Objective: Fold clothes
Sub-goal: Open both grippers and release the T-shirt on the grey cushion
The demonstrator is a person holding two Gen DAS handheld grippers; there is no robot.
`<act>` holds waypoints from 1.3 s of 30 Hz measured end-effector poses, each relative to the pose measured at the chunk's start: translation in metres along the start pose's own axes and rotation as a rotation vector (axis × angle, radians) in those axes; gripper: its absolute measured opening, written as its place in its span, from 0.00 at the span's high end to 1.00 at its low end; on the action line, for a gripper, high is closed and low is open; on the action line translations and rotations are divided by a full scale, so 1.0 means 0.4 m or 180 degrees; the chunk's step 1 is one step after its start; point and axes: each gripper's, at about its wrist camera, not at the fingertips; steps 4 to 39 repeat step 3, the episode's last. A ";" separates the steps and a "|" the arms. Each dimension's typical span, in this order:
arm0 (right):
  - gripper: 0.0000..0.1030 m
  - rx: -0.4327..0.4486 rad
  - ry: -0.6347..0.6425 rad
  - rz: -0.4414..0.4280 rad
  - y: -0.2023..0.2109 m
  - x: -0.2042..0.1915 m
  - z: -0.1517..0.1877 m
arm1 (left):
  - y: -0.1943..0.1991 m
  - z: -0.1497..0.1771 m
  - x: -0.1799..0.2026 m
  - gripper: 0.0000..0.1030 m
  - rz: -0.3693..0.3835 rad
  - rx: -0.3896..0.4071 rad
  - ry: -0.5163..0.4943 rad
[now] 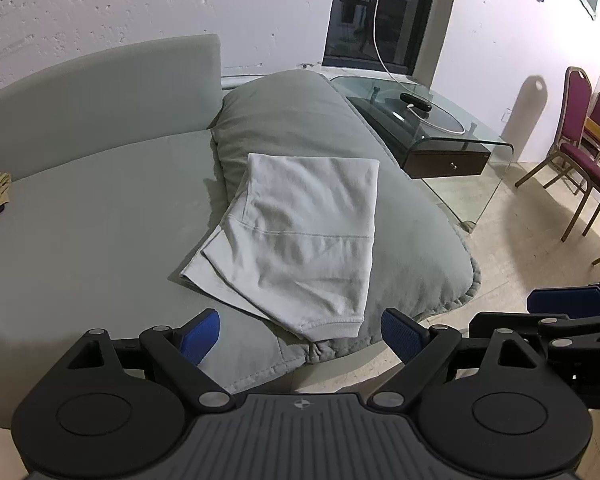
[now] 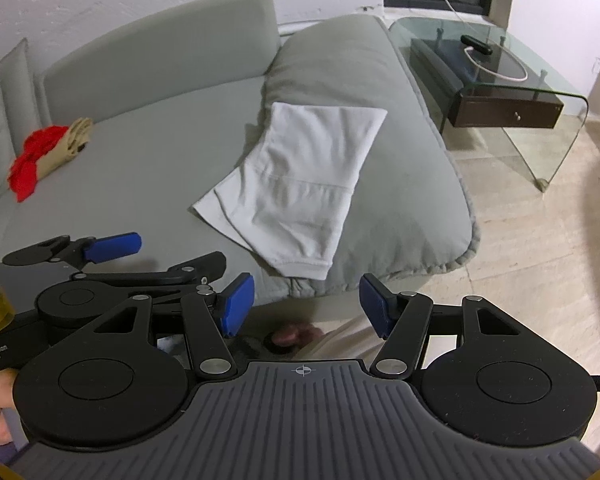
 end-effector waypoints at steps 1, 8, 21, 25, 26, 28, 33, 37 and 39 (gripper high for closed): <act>0.37 0.0000 -0.0004 -0.0002 0.000 0.001 0.000 | -0.001 0.000 0.001 0.15 0.0004 0.0004 -0.0001; 0.37 0.0003 -0.0010 -0.0006 0.000 0.002 0.001 | -0.003 -0.002 0.002 0.15 0.0014 0.0005 0.0009; 0.37 0.0003 -0.0010 -0.0006 0.000 0.002 0.001 | -0.003 -0.002 0.002 0.15 0.0014 0.0005 0.0009; 0.37 0.0003 -0.0010 -0.0006 0.000 0.002 0.001 | -0.003 -0.002 0.002 0.15 0.0014 0.0005 0.0009; 0.37 0.0003 -0.0010 -0.0006 0.000 0.002 0.001 | -0.003 -0.002 0.002 0.15 0.0014 0.0005 0.0009; 0.37 0.0003 -0.0010 -0.0006 0.000 0.002 0.001 | -0.003 -0.002 0.002 0.15 0.0014 0.0005 0.0009; 0.37 0.0003 -0.0010 -0.0006 0.000 0.002 0.001 | -0.003 -0.002 0.002 0.15 0.0014 0.0005 0.0009; 0.37 0.0003 -0.0010 -0.0006 0.000 0.002 0.001 | -0.003 -0.002 0.002 0.15 0.0014 0.0005 0.0009; 0.37 0.0003 -0.0010 -0.0006 0.000 0.002 0.001 | -0.003 -0.002 0.002 0.15 0.0014 0.0005 0.0009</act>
Point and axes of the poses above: each gripper's, at about its wrist camera, not at the fingertips, and y roughly against the way its jaws point, x to its right, z to its underside, and after that the axes turned 6 degrees about -x, right-handed
